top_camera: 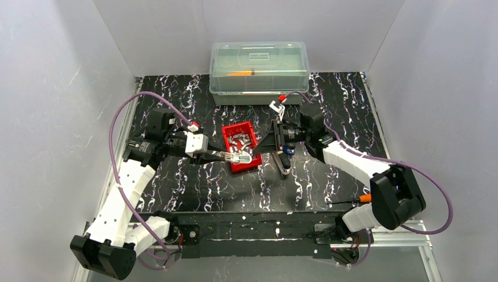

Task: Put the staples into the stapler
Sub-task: Close the stapler.

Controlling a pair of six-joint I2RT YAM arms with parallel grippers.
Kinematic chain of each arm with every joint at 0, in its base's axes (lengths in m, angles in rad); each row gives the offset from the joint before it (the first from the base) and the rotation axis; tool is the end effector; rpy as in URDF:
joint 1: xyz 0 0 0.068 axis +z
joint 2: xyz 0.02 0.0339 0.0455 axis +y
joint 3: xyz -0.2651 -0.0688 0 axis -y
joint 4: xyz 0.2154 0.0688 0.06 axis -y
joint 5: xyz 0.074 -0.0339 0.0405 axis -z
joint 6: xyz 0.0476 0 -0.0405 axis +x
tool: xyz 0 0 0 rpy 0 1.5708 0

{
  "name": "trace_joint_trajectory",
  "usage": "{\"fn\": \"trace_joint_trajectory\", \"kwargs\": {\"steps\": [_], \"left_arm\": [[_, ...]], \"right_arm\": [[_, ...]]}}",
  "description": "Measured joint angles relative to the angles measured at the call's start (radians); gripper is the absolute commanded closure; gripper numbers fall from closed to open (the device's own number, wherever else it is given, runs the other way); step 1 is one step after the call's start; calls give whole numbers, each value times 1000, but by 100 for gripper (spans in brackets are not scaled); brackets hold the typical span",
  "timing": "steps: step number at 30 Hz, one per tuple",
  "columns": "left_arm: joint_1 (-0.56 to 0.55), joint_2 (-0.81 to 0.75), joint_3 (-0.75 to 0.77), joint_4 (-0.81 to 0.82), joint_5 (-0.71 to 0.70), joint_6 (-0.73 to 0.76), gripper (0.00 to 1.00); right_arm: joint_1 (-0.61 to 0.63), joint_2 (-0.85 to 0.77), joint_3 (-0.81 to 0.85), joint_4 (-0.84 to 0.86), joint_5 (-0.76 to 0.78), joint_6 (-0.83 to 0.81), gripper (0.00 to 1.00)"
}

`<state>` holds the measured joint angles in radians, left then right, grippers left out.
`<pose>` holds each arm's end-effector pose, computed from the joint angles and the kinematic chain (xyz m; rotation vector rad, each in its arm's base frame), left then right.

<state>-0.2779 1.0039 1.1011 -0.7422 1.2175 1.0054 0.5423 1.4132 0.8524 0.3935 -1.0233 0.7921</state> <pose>0.1402 -0.0864 0.3634 1.5408 1.0414 -0.8324 0.2275 0.1845 0.2951 -0.6411 1.9458 1.7844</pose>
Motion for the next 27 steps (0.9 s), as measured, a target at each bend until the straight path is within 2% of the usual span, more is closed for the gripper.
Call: {"fn": "trace_joint_trajectory", "kwargs": {"steps": [15,27], "left_arm": [[0,0,-22,83,-14,-48,100],[0,1,-64,117,-34,-59,100]], "right_arm": [[21,21,0,3,-8,24,66],[25,36,0,2,-8,35,81]]}}
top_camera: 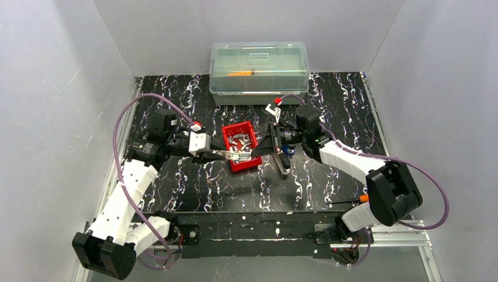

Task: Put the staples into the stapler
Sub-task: Close the stapler.

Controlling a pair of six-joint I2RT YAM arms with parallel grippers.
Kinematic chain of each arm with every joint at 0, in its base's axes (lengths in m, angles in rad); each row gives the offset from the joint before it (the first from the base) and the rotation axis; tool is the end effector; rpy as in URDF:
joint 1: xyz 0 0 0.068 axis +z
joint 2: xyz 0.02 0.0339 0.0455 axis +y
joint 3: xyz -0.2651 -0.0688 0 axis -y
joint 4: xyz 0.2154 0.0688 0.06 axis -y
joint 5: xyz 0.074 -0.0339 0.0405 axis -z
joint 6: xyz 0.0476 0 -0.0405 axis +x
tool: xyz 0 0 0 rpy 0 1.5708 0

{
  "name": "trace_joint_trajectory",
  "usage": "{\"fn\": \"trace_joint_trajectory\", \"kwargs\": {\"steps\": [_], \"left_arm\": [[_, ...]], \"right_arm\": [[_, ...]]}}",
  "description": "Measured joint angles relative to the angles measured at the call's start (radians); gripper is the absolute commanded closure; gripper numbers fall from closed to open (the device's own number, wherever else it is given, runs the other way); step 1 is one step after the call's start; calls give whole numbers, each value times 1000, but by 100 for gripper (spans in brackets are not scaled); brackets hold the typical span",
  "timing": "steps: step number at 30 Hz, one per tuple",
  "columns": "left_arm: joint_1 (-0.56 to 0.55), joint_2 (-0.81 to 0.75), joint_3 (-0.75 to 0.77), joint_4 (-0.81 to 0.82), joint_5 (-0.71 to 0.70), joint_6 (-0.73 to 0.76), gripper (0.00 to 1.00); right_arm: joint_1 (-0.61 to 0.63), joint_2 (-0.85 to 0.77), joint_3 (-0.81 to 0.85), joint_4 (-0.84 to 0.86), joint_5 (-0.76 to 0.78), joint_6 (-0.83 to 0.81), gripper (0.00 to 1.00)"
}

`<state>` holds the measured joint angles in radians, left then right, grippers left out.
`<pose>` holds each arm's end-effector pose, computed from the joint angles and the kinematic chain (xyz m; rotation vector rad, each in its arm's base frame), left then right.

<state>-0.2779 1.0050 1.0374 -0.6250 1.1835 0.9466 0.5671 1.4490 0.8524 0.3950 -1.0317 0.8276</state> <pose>0.1490 -0.0883 0.3529 1.5172 1.0718 -0.8050 0.2278 0.1935 0.2855 -0.6279 2.0066 1.8297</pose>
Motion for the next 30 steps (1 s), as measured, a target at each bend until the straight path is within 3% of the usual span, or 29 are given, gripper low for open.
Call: {"fn": "trace_joint_trajectory", "kwargs": {"steps": [13,30], "left_arm": [[0,23,-30,11,-20,40,100],[-55,42,-48,11,-62,107,100]], "right_arm": [[0,13,3,-16,5,7,87],[21,93,75,-156,8,-34,94]]}}
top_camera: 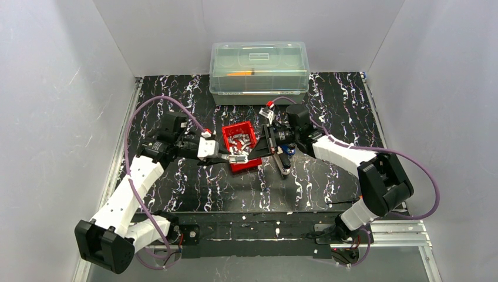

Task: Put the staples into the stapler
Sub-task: Close the stapler.

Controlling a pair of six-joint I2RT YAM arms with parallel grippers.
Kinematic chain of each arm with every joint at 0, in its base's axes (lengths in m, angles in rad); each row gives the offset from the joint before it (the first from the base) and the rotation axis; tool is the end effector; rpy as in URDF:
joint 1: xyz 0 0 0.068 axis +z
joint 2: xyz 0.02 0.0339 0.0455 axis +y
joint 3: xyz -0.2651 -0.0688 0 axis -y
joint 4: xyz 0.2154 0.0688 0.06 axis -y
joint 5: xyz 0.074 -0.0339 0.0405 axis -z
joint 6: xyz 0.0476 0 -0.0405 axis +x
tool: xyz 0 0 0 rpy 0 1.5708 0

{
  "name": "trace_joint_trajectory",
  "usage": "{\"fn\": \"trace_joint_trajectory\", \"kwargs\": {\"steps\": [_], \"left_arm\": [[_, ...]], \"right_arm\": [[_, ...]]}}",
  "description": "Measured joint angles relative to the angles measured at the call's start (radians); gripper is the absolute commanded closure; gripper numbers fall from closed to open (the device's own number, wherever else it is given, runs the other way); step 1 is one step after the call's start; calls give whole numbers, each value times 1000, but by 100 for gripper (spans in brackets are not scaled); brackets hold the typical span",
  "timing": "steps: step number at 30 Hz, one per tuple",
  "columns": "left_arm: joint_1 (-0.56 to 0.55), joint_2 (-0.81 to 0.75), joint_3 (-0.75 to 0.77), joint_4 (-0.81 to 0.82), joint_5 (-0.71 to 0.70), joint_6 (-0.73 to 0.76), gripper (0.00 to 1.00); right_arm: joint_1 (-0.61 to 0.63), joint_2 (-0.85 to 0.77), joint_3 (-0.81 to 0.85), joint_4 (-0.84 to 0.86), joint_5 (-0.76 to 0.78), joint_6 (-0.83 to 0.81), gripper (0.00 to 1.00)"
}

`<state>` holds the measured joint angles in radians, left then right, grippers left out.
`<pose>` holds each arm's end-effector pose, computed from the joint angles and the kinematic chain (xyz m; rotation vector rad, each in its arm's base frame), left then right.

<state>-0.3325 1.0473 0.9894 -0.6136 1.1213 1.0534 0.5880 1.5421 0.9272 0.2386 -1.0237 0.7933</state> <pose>0.1563 -0.0993 0.3316 1.5991 1.0560 -0.7653 0.2394 0.2084 0.2669 -0.5848 2.1781 1.8250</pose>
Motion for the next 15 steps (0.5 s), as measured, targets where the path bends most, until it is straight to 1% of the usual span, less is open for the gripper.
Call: {"fn": "trace_joint_trajectory", "kwargs": {"steps": [4,10,15], "left_arm": [[-23,23,-10,-1,-24,29,100],[-34,52,-14,-3,-47,52,100],[-64,71,-14,-4,-68,65,100]], "right_arm": [[15,1,10,-32,0,-17,94],[28,3,24,-41,0,-30,95],[44,24,49,-54,-4,-34,97]]}}
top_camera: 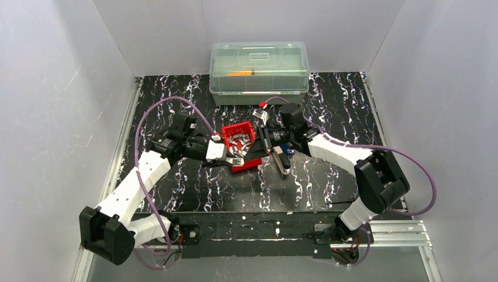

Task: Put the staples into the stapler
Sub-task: Close the stapler.

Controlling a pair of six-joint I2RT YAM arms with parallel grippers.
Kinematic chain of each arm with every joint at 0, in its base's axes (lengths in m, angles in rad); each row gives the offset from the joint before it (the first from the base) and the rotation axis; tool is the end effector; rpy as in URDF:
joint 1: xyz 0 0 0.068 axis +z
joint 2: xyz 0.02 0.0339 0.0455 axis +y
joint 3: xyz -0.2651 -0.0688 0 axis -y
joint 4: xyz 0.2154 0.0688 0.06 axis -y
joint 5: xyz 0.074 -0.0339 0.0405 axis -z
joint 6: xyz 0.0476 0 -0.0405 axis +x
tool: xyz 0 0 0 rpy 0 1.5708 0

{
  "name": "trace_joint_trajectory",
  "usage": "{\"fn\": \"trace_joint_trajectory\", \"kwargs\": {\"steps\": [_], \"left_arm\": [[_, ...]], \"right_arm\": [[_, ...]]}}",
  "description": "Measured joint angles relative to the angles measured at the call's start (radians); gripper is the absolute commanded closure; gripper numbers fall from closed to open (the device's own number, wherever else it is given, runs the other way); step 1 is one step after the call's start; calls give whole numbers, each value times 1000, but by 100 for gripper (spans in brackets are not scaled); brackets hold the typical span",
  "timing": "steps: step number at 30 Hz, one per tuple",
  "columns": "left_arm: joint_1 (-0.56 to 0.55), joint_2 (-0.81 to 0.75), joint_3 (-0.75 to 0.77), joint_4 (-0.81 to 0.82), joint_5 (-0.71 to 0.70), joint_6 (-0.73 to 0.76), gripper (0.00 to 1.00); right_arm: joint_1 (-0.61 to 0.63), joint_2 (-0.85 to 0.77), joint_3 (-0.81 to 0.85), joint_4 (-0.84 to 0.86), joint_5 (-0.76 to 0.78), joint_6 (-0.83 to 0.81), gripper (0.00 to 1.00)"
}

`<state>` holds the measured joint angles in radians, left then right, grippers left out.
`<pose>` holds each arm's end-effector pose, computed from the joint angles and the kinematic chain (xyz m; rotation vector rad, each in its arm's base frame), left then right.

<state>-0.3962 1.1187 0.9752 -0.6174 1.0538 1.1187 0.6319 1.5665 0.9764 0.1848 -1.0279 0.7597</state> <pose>0.1654 -0.1140 0.3133 1.6815 1.0753 -0.7605 0.2356 0.2230 0.2697 -0.6591 2.1900 1.8344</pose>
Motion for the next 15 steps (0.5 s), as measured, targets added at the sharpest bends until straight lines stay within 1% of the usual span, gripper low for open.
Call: {"fn": "trace_joint_trajectory", "kwargs": {"steps": [10,15], "left_arm": [[-64,71,2,-2,-49,8,100],[-95,86,10,3,-43,8,100]], "right_arm": [[24,84,56,-32,-27,-6,99],[26,99,69,-34,-13,-15,98]]}}
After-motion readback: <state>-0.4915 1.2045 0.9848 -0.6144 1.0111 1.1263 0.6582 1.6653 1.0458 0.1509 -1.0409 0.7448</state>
